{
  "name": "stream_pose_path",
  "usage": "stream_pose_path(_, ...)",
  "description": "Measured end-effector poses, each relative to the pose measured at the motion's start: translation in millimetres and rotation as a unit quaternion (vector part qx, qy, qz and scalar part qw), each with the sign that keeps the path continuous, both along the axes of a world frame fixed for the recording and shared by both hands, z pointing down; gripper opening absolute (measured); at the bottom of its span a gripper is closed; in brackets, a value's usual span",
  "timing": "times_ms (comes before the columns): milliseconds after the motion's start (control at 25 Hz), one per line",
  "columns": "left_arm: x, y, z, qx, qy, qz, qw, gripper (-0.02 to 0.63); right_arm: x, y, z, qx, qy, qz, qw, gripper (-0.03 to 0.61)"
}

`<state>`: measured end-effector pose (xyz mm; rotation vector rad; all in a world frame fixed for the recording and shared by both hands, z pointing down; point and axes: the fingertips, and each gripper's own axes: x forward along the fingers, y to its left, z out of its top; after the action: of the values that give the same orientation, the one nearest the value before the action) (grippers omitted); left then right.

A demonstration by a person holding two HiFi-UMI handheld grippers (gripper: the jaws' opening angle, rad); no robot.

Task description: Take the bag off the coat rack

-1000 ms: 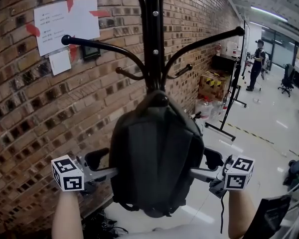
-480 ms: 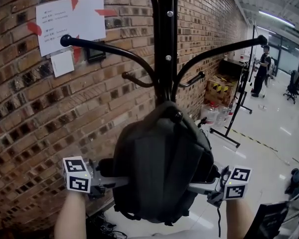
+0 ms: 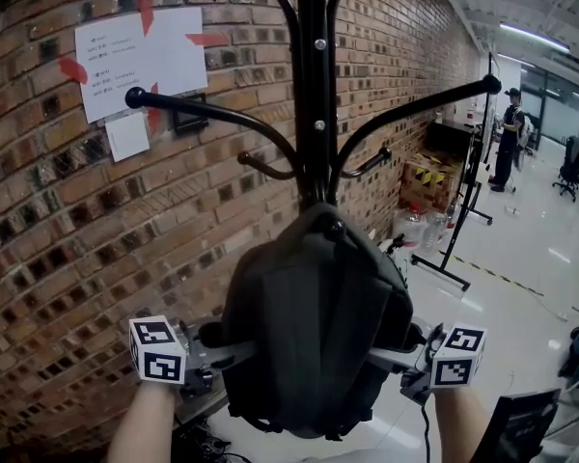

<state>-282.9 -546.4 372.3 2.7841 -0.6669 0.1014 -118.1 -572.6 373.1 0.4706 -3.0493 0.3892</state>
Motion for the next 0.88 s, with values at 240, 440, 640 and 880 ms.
stream_pose_path(240, -1, 9, -14, 0.004, -0.010, -0.013, 0.9999, 0.149, -2, 7, -12, -0.008, -0.005, -0.005, 1.000, 0.279)
stream_pose_path(440, -2, 23, -38, 0.017, -0.008, -0.020, 0.9996, 0.148, -4, 21, -36, 0.006, -0.010, -0.005, 1.000, 0.277)
stream_pose_path(640, 6, 51, -36, 0.016, -0.005, -0.021, 0.9996, 0.147, 4, 50, -35, 0.008, -0.010, 0.000, 1.000, 0.276)
stream_pose_path(880, 20, 103, -24, 0.020, -0.003, -0.022, 0.9996, 0.147, 17, 103, -22, 0.003, -0.008, 0.002, 1.000, 0.276)
